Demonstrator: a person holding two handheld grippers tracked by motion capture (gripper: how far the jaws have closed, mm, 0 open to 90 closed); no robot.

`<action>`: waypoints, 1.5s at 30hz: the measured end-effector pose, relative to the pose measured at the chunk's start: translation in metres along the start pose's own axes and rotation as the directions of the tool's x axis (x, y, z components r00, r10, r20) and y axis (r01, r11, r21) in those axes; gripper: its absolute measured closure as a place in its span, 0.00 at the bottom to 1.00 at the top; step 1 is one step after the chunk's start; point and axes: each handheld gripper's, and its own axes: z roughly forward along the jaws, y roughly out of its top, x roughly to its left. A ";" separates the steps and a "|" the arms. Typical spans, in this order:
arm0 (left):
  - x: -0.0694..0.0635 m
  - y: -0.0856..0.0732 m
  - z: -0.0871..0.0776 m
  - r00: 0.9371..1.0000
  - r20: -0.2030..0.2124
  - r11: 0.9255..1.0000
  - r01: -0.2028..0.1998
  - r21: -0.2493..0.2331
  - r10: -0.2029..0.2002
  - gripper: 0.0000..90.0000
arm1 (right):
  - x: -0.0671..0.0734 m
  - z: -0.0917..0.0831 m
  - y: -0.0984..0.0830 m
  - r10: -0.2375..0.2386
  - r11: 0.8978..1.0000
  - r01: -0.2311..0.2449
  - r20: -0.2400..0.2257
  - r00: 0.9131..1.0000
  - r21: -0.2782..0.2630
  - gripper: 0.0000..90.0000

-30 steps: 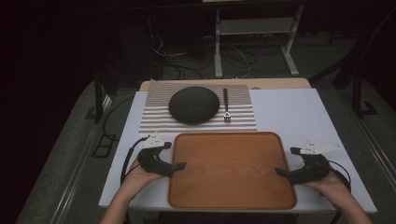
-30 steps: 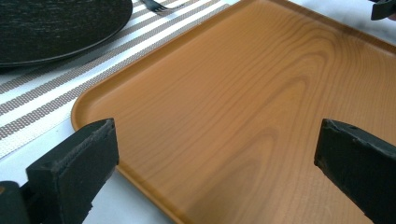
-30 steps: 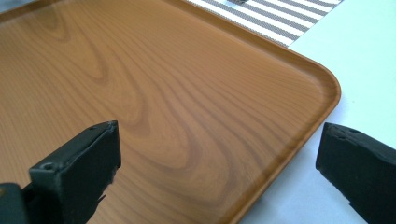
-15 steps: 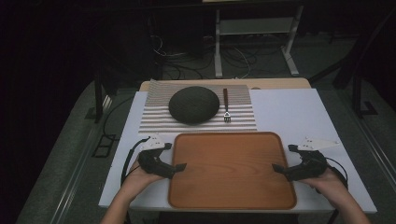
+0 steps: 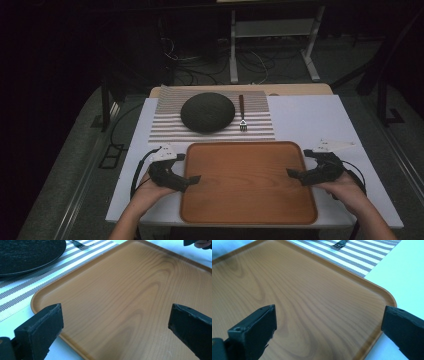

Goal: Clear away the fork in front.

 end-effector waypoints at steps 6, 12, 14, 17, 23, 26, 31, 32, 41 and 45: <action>0.000 0.000 0.001 1.000 0.005 1.000 -0.003 -0.002 0.003 0.00 | 0.000 0.004 0.005 0.005 1.000 -0.005 0.002 1.000 0.012 0.00; 0.000 0.001 0.002 1.000 0.002 1.000 -0.011 -0.002 0.011 0.00 | -0.001 0.012 0.013 0.002 1.000 -0.002 0.001 1.000 0.021 0.00; 0.000 0.001 0.003 1.000 0.003 1.000 -0.012 -0.002 0.012 0.00 | -0.001 0.015 0.016 -0.001 1.000 0.001 0.003 1.000 0.027 0.00; 0.001 0.001 0.003 1.000 0.002 1.000 -0.009 -0.003 0.009 0.00 | -0.001 0.017 0.019 -0.003 1.000 0.003 0.005 1.000 0.030 0.00; 0.001 0.001 0.005 1.000 0.013 1.000 -0.007 -0.001 0.007 0.00 | -0.002 0.023 0.026 -0.007 0.999 0.007 0.006 1.000 0.032 0.00; 0.000 0.001 0.005 1.000 0.019 1.000 -0.008 -0.002 0.008 0.00 | -0.003 0.026 0.029 -0.011 0.999 0.011 0.005 1.000 0.032 0.00; 0.001 0.001 0.006 1.000 0.024 1.000 -0.006 0.010 0.006 0.00 | -0.004 0.031 0.036 -0.007 0.999 0.007 -0.001 1.000 0.033 0.00; 0.001 0.001 0.006 1.000 0.024 1.000 -0.008 0.009 0.008 0.00 | -0.004 0.032 0.037 -0.013 0.999 0.013 0.000 1.000 0.034 0.00; 0.000 0.002 0.006 1.000 0.019 1.000 -0.018 0.008 0.018 0.00 | -0.006 0.044 0.052 -0.016 0.999 0.016 -0.010 1.000 0.038 0.00; -0.001 0.001 0.008 0.999 0.013 0.999 -0.036 0.019 0.036 0.00 | -0.007 0.050 0.058 -0.017 0.999 0.017 -0.013 1.000 0.038 0.00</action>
